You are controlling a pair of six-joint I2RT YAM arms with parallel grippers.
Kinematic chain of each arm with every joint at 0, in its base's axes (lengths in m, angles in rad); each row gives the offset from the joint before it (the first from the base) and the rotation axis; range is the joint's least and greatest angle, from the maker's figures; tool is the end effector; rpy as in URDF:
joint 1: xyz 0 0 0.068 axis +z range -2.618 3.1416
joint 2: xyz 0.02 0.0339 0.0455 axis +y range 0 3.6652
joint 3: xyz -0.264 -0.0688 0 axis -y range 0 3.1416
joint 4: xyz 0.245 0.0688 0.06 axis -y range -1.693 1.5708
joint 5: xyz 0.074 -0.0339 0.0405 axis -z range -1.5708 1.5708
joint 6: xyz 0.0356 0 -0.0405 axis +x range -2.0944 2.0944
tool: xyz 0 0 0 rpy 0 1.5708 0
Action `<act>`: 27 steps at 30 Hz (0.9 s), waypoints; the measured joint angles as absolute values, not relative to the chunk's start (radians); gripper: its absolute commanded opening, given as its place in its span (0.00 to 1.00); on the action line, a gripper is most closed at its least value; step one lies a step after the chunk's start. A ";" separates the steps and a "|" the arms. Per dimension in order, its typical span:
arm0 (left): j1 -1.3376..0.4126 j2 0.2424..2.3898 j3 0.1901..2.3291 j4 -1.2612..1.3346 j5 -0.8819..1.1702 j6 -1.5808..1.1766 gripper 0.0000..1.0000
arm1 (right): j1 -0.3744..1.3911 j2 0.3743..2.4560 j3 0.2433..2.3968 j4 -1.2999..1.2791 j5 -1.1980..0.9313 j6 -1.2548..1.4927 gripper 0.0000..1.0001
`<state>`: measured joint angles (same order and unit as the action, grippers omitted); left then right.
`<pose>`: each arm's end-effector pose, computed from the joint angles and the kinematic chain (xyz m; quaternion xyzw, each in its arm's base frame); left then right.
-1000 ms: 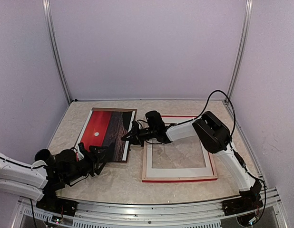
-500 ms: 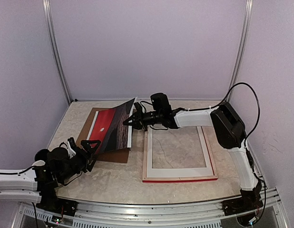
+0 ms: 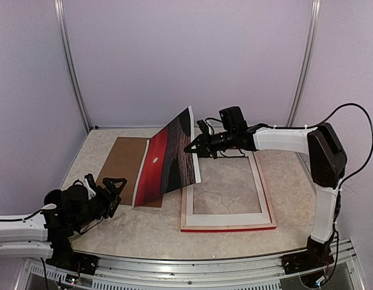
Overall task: Put the photo into the frame
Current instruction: Turn over the photo.
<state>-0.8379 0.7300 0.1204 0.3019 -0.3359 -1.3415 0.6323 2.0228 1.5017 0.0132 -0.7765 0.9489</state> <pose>0.1165 -0.1119 0.1659 -0.2938 0.7461 -0.4536 0.3890 0.3600 0.2946 0.2327 -0.0637 0.8182 0.5630 0.0980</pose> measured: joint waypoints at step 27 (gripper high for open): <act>-0.808 0.872 0.139 0.367 -0.262 -1.321 0.99 | 0.387 1.440 1.311 -0.448 -0.760 0.597 0.07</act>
